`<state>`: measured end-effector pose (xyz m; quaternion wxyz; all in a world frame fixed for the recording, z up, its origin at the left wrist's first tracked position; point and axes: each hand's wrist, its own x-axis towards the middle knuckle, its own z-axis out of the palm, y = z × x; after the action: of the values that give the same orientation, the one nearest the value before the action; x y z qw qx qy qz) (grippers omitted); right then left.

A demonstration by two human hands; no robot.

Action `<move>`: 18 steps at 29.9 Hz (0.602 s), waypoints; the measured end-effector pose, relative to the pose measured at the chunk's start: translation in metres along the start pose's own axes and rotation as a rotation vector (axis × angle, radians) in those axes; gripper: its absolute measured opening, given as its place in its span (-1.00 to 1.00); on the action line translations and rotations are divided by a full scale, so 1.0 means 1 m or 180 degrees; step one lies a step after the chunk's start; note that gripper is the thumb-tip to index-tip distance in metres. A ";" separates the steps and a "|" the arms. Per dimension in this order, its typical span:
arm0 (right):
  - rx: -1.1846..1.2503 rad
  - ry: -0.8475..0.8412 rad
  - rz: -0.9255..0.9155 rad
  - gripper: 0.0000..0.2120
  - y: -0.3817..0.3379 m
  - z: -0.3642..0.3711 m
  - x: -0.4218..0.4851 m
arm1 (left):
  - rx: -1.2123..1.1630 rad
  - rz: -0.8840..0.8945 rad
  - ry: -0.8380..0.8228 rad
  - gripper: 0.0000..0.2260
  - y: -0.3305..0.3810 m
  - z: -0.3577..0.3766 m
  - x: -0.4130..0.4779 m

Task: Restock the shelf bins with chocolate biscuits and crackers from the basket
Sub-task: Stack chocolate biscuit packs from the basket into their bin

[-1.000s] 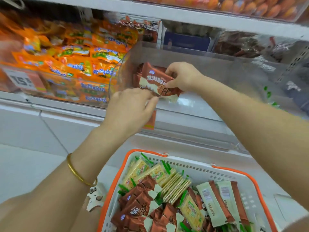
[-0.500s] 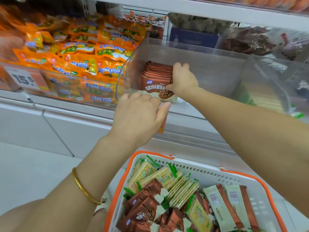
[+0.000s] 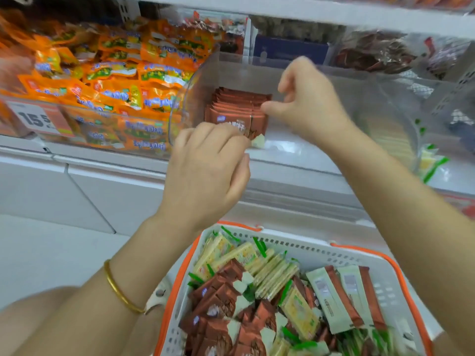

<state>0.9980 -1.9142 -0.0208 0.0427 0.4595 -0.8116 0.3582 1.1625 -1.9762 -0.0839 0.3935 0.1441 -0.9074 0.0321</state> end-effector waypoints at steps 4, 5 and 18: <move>0.1317 -0.1346 0.0285 -0.80 0.020 -0.029 -0.104 | -0.0413 0.0351 -0.0433 -0.81 0.034 -0.005 -0.044; 0.1150 -0.1850 0.0480 -0.84 0.037 -0.018 -0.121 | -0.0461 0.0398 -0.0761 -0.80 0.039 0.001 -0.056; -0.1226 -0.2943 0.1401 -0.23 0.175 0.131 -0.258 | -0.0253 0.0339 -0.2809 -0.74 0.061 0.079 -0.098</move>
<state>1.0443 -1.7544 -0.3153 -0.3111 0.3722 -0.8737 -0.0357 1.1527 -1.9086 -0.2054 -0.0284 0.0819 -0.9951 -0.0471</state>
